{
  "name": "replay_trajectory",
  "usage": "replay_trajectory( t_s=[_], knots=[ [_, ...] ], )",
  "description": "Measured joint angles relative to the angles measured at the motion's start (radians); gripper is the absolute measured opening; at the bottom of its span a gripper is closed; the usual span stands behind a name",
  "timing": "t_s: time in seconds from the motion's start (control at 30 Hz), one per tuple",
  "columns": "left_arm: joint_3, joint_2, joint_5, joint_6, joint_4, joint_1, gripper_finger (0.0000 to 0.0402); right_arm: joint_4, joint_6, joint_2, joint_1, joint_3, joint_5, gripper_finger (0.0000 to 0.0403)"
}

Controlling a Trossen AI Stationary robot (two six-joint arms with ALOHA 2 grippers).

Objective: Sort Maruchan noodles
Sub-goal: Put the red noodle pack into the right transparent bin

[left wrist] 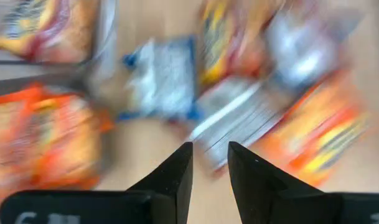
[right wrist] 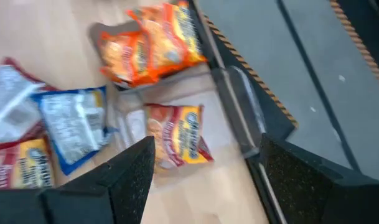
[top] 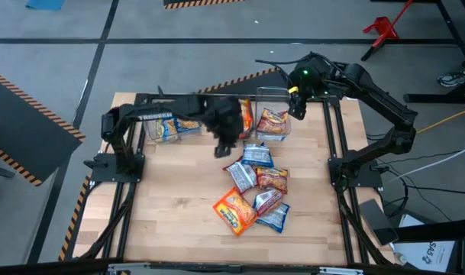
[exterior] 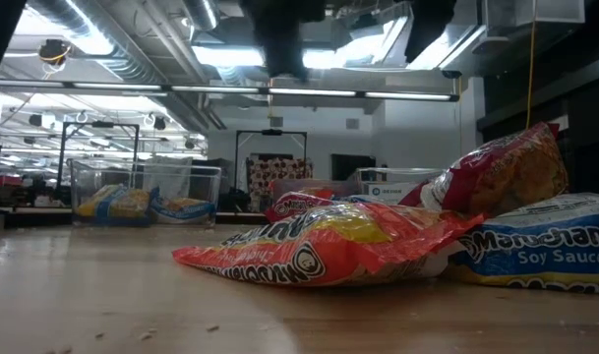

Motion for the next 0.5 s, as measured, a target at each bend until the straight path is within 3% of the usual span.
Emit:
replay_trajectory(
  t_s=[0.07, 0.27, 0.5],
  knots=[
    [-0.001, 0.0, -0.07, 0.1, -0.033, -0.047, 0.0103, 0.006, -0.01, 0.0, 0.0, 0.0, -0.042, 0.0278],
    [-0.089, 0.016, 0.011, 0.134, 0.062, -0.153, 0.0138, 0.012, -0.033, 0.0, 0.001, 0.0, -0.097, 0.0278],
    [-0.298, 0.016, 0.028, -0.016, 0.229, -0.185, 0.0187, 0.011, -0.039, 0.0, 0.001, 0.0, -0.12, 0.0278]
  ],
)
